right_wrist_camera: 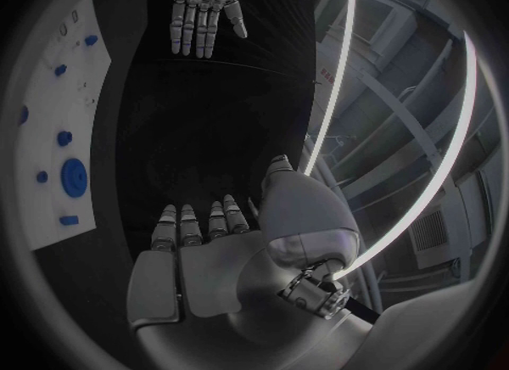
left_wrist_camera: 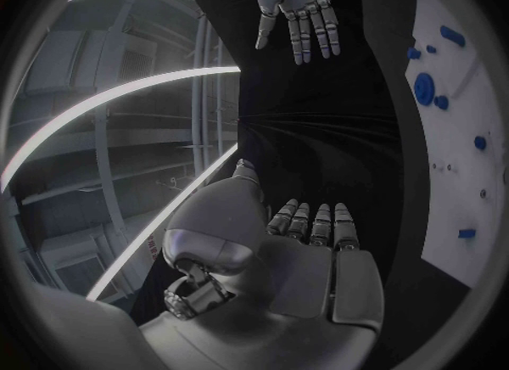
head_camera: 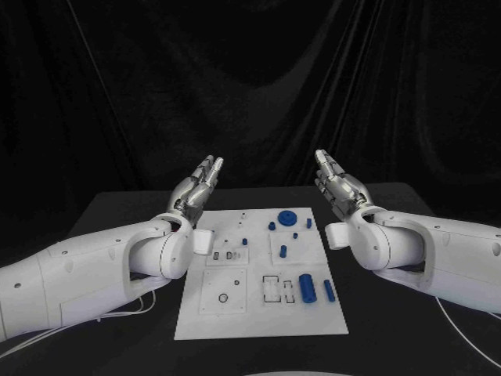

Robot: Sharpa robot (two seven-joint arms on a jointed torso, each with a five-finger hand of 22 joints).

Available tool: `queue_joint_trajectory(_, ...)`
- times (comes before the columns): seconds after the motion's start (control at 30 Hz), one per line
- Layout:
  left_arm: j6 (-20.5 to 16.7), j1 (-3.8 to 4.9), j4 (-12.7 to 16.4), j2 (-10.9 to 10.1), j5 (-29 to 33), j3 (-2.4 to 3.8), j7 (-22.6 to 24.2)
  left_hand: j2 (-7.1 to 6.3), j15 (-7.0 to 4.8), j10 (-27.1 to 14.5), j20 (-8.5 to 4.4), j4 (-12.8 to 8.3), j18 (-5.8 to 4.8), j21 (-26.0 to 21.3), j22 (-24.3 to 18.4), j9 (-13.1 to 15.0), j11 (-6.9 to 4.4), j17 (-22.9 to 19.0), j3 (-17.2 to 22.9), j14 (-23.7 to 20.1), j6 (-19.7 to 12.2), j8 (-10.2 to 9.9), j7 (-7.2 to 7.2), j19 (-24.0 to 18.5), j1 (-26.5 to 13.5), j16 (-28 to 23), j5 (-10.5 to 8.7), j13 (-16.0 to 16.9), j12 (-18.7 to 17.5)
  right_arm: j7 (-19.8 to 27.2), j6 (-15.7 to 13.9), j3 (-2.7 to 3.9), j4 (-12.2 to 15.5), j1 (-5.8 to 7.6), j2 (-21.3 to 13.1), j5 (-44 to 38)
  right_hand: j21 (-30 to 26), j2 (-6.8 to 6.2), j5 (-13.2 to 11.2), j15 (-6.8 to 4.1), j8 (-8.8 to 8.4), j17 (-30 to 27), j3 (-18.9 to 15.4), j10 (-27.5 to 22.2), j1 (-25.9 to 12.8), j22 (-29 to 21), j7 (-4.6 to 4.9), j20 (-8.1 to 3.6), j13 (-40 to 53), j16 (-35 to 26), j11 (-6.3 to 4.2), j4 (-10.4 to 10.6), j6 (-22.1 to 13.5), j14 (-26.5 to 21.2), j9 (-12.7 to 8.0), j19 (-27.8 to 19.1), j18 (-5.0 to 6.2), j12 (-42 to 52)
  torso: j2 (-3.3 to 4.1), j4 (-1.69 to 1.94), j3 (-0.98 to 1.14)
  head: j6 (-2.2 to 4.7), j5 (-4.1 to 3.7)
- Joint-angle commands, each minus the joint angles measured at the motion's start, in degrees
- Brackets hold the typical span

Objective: Assemble the parts on the task board

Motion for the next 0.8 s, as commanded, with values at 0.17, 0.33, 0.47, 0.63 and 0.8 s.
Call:
queue_joint_trajectory(0.17, 21.13, 2.06, -1.55, 0.74, 4.99, -2.43, 2.49, 0.18, -6.62, 0.01, -1.3, 0.36, 1.05, -0.2, -0.05, 0.05, -0.29, -0.05, -0.01, 0.08, -0.01, 0.31, -0.33, 0.06, 0.5, -0.21, 0.26, -0.09, -0.37, -3.01, 11.59, -1.62, -0.42, 1.58, -0.17, 6.96, -0.21, 0.21, 0.18, -13.69, 0.31, -0.09, -0.74, -0.18, 0.88, -0.09, 0.66, -7.06, -0.08, -0.21, 0.82, 0.01, 0.76, -0.02, 0.1, -0.02, 1.4, -0.22, -0.12, 0.0, -0.01, -0.06, 0.0)
queue_joint_trajectory(0.33, 29.81, 3.4, -2.63, 1.17, 6.86, -4.35, 3.07, 0.19, -6.25, 0.01, -0.35, 0.36, 1.65, -0.2, -0.05, 0.17, -0.15, -0.05, 0.04, 0.08, 0.61, 0.44, -0.18, 0.06, 0.67, -0.21, 0.25, -0.09, -0.37, -3.06, 11.85, -1.74, -0.44, 1.67, -0.18, 7.12, -0.21, 0.48, 0.58, -11.44, 0.39, -0.09, -1.11, -0.18, 1.44, -0.09, 1.13, -4.63, -0.08, -0.21, 1.37, -0.06, 1.02, -0.02, 0.13, -0.02, 1.71, -0.22, -0.12, 0.0, -0.01, -0.06, 0.0)
queue_joint_trajectory(0.47, 34.78, 4.17, -3.25, 1.42, 7.93, -5.45, 3.41, 0.22, -5.71, 0.01, 0.38, 0.38, 2.09, -0.2, -0.05, 0.29, 0.33, -0.05, 0.09, 0.08, 1.36, 0.6, 0.33, 0.06, 0.59, -0.21, 0.27, -0.09, -0.37, -3.06, 11.85, -1.74, -0.44, 1.67, -0.18, 7.12, -0.21, 0.31, 1.38, -7.79, 0.62, -0.09, -1.3, -0.18, 2.28, -0.09, 1.55, -1.94, -0.08, -0.21, 1.64, -0.03, 1.86, -0.02, 0.24, -0.02, 1.36, -0.22, -0.12, 0.0, -0.01, -0.06, 0.0)
queue_joint_trajectory(0.63, 38.21, 4.7, -3.67, 1.59, 8.68, -6.2, 3.64, 0.12, -5.03, 0.01, 1.24, 0.34, 2.3, -0.2, -0.05, 0.26, 0.43, -0.05, 0.08, 0.08, 1.28, 0.57, 0.26, 0.06, 0.78, -0.21, 0.25, -0.09, -0.37, -3.06, 11.85, -1.74, -0.44, 1.67, -0.18, 7.12, -0.17, 0.06, 1.94, -3.07, 1.29, -0.09, -1.42, 0.27, 3.1, -0.06, 2.54, 2.14, 0.13, -0.21, 2.63, 0.0, 4.13, -0.02, 0.52, 0.02, 0.78, 0.05, -0.12, 0.0, -0.01, -0.06, 0.0)
queue_joint_trajectory(0.8, 43.99, 4.69, -4.2, -0.93, 8.78, -6.31, 0.5, 0.21, -4.08, 0.01, 4.2, 0.37, 2.49, -0.2, -0.05, 0.25, 0.4, -0.05, 0.21, 0.08, 1.22, 0.55, 0.25, 0.06, 1.12, -0.21, 0.69, -0.09, -0.37, -6.41, 19.14, -1.74, -3.28, 1.62, -0.58, 7.12, 1.8, -0.38, 3.27, 0.83, 1.97, -0.09, -1.21, 1.1, 4.69, 1.11, 4.66, 7.58, 0.44, -0.21, 4.82, -0.08, 6.44, -0.02, 0.77, 2.72, 1.04, 0.7, -0.06, 0.16, -0.02, -2.94, 0.08)
